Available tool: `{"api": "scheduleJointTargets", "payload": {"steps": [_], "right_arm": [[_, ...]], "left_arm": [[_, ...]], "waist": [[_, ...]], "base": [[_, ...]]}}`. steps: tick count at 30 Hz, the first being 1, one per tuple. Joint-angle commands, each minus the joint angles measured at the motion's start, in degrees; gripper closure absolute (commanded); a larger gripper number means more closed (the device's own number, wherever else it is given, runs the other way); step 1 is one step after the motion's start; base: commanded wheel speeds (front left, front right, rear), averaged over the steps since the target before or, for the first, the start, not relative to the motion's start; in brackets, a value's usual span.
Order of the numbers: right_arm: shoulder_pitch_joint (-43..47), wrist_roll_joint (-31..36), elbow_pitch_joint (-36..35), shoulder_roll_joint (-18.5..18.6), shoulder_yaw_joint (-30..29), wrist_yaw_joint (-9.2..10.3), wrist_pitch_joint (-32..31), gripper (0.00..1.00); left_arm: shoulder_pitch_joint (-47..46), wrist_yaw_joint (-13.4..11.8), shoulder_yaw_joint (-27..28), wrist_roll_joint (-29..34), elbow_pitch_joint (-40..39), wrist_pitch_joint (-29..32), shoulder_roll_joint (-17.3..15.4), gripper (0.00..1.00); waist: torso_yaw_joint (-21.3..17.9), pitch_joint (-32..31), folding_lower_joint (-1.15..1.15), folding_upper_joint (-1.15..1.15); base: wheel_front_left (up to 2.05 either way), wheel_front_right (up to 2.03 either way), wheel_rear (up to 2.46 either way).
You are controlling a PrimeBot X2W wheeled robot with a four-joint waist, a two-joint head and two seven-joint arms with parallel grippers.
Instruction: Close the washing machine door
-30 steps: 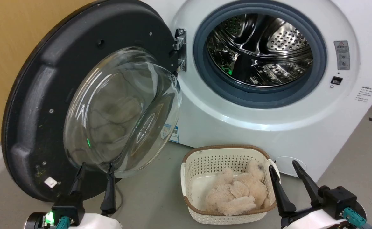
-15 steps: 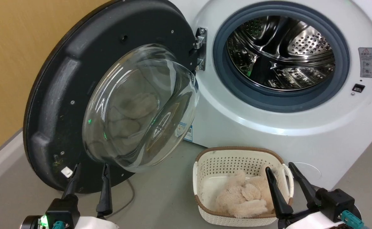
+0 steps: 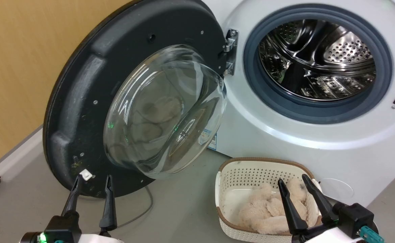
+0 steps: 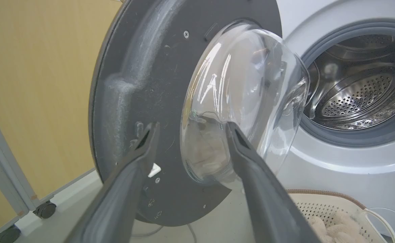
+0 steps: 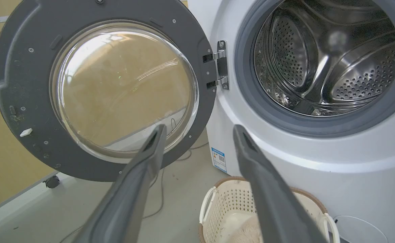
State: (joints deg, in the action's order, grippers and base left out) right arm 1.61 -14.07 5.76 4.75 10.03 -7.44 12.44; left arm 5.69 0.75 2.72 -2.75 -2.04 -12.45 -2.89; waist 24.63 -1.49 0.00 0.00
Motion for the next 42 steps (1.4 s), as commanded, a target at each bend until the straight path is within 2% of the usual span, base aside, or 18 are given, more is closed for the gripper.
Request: {"api": "scheduleJointTargets", "payload": {"steps": [1,17,26,28,29,35,39,42], "right_arm": [[0.05,-0.59,0.28,0.44,0.38,-0.04,0.67,0.0],[0.08,-2.61,1.25,0.83,1.85,-0.05,2.56,0.0],[0.17,-2.61,1.29,0.67,1.75,-0.05,2.56,0.0],[0.22,-2.6,1.31,0.64,1.72,-0.05,2.56,0.0],[0.25,-2.59,1.31,0.62,1.7,-0.05,2.56,0.0],[0.75,-2.38,0.96,0.64,1.36,-0.05,2.56,0.0],[0.51,-2.03,0.65,1.25,1.36,-0.05,2.56,0.0],[0.04,-1.83,0.6,1.91,1.52,-0.05,2.56,0.0]], "left_arm": [[0.75,-0.08,0.13,-0.36,-0.36,-0.65,0.02,0.0],[1.65,-0.26,0.65,-0.95,-1.05,-2.55,0.02,0.0],[1.51,-0.16,0.67,-0.89,-0.94,-2.55,0.02,0.0],[1.42,0.02,0.69,-1.11,-1.12,-2.55,0.02,0.97],[1.31,0.03,0.87,-1.69,-1.58,-2.55,0.02,1.0],[-0.54,1.13,4.28,-2.87,-4.83,-2.55,-0.8,1.0],[-4.29,3.26,9.12,-5.2,-5.23,-2.55,-4.07,1.0],[-8.67,4.64,13.31,-9.89,-2.97,-2.55,-6.28,1.0]], "waist": [[0.49,-0.02,0.0,0.0],[4.34,0.06,0.0,0.0],[4.38,0.14,0.0,0.0],[4.37,0.11,0.0,0.0],[4.37,0.07,0.0,0.0],[4.36,0.23,0.0,0.0],[3.63,1.68,0.0,0.0],[2.96,3.01,0.0,0.0]], "base": [[0.0,0.0,0.0],[0.0,0.0,0.0],[0.0,0.0,0.0],[0.0,0.0,0.0],[0.0,0.0,0.0],[0.0,0.0,0.0],[0.0,0.0,0.0],[0.0,0.0,0.0]]}}
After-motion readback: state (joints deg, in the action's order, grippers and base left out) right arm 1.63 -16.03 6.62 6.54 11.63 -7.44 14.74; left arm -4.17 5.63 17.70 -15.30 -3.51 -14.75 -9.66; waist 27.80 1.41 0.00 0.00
